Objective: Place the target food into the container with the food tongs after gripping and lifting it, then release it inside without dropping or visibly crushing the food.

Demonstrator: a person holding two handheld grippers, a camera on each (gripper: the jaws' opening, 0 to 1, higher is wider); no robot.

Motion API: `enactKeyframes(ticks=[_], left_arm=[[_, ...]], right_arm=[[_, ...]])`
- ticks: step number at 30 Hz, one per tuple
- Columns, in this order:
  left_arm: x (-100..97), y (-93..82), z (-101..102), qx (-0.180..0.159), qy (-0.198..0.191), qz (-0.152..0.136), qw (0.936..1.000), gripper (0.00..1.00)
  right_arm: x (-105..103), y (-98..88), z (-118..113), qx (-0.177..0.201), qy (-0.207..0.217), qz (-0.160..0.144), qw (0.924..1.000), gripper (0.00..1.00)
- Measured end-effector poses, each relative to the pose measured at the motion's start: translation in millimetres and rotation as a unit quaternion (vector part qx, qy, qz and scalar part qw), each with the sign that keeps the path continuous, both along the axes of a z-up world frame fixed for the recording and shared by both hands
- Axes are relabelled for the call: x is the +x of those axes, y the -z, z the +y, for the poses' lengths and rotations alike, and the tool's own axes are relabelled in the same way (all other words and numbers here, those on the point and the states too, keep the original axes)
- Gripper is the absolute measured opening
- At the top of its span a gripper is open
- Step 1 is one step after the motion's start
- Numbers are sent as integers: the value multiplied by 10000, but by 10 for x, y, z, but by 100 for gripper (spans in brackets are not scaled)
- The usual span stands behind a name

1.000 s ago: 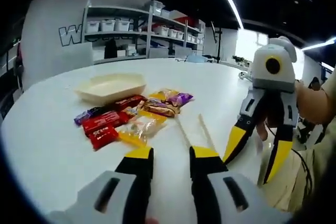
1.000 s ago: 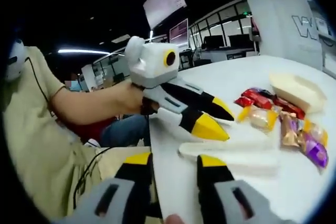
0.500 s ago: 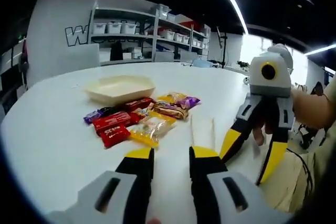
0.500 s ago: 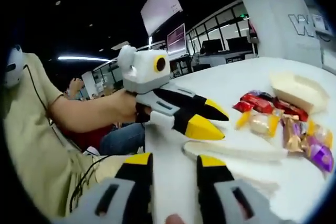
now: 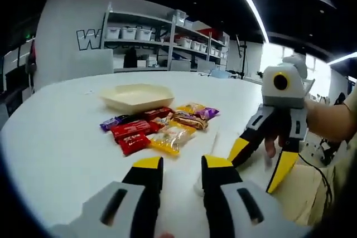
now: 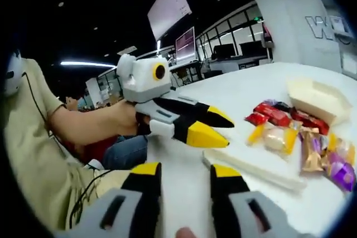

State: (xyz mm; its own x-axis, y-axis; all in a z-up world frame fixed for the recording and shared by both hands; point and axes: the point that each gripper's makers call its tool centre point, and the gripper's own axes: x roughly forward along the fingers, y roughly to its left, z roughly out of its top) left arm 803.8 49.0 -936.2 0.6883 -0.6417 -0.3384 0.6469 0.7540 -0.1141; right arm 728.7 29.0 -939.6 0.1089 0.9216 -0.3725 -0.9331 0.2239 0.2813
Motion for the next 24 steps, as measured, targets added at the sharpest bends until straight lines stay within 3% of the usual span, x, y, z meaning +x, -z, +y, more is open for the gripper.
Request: enactKeyframes(ticks=[16,22,24], left_arm=[[4,-10,106,-55,-136,-53,9999,26],[8,-4,103,-42,-132,-47,9999,26],[7,-8,94,-40,-115,-54,9999,26]], right_arm=[[92,-17,43,53,22,-71,10000,34],[195,-157,-175,157,288,-350,9988,35],[232,-137,-294,-19,368,-506,9980,35]])
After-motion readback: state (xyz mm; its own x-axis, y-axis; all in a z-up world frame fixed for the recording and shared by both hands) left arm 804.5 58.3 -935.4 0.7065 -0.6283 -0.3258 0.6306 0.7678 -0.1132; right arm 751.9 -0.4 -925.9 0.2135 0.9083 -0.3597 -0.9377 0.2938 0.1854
